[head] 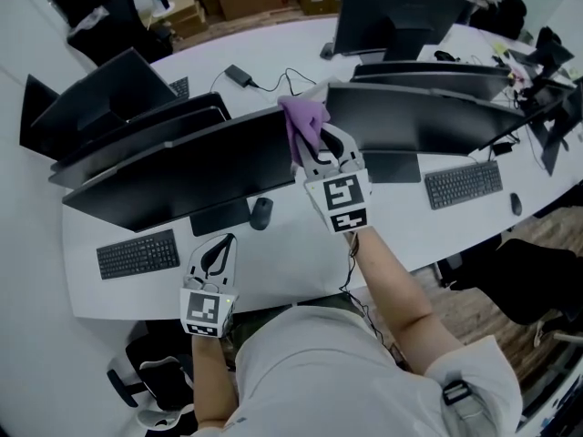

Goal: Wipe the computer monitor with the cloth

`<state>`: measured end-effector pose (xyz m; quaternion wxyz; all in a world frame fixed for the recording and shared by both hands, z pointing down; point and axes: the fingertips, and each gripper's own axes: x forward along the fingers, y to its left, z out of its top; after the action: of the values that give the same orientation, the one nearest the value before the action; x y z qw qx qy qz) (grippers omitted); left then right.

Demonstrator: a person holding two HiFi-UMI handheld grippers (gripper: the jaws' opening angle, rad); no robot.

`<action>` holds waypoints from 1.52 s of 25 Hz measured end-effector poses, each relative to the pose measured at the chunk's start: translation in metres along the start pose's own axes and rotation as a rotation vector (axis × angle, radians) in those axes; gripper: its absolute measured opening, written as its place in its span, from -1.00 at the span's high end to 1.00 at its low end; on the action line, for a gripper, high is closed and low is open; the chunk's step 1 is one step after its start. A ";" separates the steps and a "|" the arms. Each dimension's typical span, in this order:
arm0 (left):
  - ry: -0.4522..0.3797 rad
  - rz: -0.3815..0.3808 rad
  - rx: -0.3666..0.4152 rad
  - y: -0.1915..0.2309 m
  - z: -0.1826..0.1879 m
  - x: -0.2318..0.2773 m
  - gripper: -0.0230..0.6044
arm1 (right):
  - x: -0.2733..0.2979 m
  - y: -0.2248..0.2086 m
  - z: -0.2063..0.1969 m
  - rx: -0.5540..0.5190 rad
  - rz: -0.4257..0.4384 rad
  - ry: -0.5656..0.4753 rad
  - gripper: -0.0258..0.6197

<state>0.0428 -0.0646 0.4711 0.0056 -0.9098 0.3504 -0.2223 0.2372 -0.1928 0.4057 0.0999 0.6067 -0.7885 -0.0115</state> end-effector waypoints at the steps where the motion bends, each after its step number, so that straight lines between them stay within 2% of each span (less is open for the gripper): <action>1: 0.003 0.002 -0.001 0.000 -0.001 -0.001 0.92 | 0.000 0.002 -0.003 -0.001 0.003 0.006 0.59; 15: 0.041 0.009 -0.036 0.001 -0.024 -0.009 0.92 | 0.008 0.022 -0.060 -0.020 0.015 0.107 0.59; 28: 0.074 -0.012 -0.065 0.010 -0.050 -0.012 0.92 | 0.011 0.038 -0.131 -0.040 0.000 0.230 0.59; 38: 0.113 -0.018 -0.089 0.020 -0.073 -0.020 0.92 | 0.013 0.052 -0.194 -0.017 -0.005 0.337 0.59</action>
<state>-0.0131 -0.0562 0.5260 -0.0566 -0.8982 0.3516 -0.2577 0.2180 -0.1720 0.6049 0.2357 0.6011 -0.7591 0.0836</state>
